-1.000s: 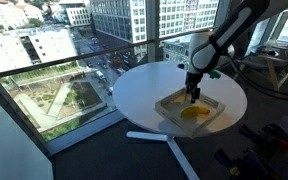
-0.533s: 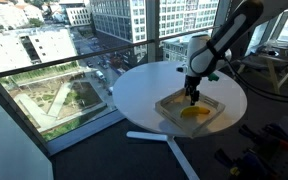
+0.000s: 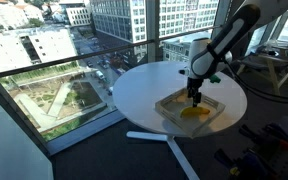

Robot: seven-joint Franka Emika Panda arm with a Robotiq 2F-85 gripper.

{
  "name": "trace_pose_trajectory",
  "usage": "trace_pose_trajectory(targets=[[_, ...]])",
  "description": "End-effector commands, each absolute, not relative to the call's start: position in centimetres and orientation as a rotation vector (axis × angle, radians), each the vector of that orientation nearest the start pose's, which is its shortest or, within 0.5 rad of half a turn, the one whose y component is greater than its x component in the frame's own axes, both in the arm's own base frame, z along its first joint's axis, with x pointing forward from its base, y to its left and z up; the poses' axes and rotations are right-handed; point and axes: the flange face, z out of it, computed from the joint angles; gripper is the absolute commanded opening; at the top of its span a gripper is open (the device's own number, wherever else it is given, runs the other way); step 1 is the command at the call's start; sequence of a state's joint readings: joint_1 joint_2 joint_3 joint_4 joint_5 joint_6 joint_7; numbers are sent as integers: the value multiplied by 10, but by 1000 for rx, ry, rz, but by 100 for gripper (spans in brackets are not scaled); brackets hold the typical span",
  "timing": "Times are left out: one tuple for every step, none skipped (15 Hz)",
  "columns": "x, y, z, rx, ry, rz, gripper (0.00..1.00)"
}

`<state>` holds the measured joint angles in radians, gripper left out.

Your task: Take the banana off of the tray

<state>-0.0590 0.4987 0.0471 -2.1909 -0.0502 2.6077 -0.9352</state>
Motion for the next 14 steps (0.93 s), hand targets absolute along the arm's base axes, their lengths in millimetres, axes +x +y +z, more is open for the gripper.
trace_pose_trajectory(targets=[[548, -10, 145, -2776, -1412, 121, 100], [547, -10, 144, -2777, -1408, 123, 100], [547, -11, 143, -2779, -1404, 126, 100], [546, -12, 142, -2782, -1402, 126, 100], [546, -12, 141, -2785, -1401, 125, 100], [546, -13, 139, -2788, -1398, 123, 100], [546, -13, 137, -2793, -1395, 123, 100], [546, -13, 136, -2797, -1390, 122, 100], [546, -13, 134, -2799, -1388, 120, 100], [546, -13, 133, -2805, -1383, 116, 100], [547, -13, 131, -2811, -1376, 111, 100], [547, -13, 130, -2818, -1372, 105, 100], [548, -13, 128, -2826, -1369, 100, 100], [548, -14, 126, -2837, -1364, 91, 100]])
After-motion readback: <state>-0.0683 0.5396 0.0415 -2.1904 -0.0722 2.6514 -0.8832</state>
